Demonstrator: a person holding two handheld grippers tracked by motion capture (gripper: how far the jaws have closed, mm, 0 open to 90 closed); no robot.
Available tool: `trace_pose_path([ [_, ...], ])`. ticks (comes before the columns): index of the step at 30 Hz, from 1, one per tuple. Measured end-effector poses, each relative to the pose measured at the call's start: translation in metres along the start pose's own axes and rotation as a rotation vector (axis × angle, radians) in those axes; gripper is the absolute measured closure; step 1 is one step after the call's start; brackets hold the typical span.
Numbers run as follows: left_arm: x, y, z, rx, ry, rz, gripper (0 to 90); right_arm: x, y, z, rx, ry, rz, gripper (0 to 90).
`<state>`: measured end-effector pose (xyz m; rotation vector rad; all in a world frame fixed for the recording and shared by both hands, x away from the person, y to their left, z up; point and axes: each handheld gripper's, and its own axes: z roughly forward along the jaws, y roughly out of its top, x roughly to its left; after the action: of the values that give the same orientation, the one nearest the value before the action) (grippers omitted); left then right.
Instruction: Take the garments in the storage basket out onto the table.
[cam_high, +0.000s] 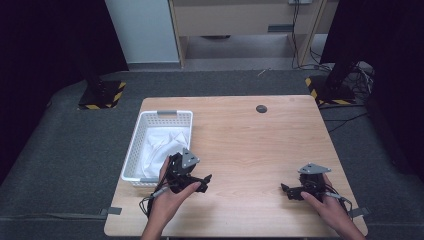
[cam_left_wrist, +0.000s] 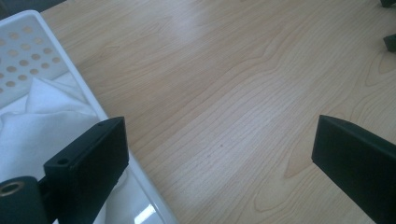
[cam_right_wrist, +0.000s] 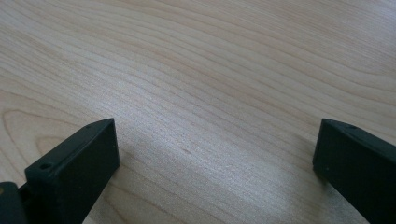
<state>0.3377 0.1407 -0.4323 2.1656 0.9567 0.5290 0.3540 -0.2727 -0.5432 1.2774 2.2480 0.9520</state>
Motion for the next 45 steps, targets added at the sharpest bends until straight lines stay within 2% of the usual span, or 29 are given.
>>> trace_pose_path([
  [12,0.008,-0.001,-0.007,-0.012,0.017,-0.017,3.7,0.000,0.000,0.000,0.000,-0.001,0.001,0.3],
  [24,0.012,-0.004,-0.009,0.004,0.025,-0.014,3.7,0.000,0.000,0.000,0.000,-0.001,0.000,0.3],
  [45,0.024,-0.007,-0.016,0.011,0.043,-0.039,3.9,0.000,0.000,0.000,0.000,0.000,-0.003,0.3],
])
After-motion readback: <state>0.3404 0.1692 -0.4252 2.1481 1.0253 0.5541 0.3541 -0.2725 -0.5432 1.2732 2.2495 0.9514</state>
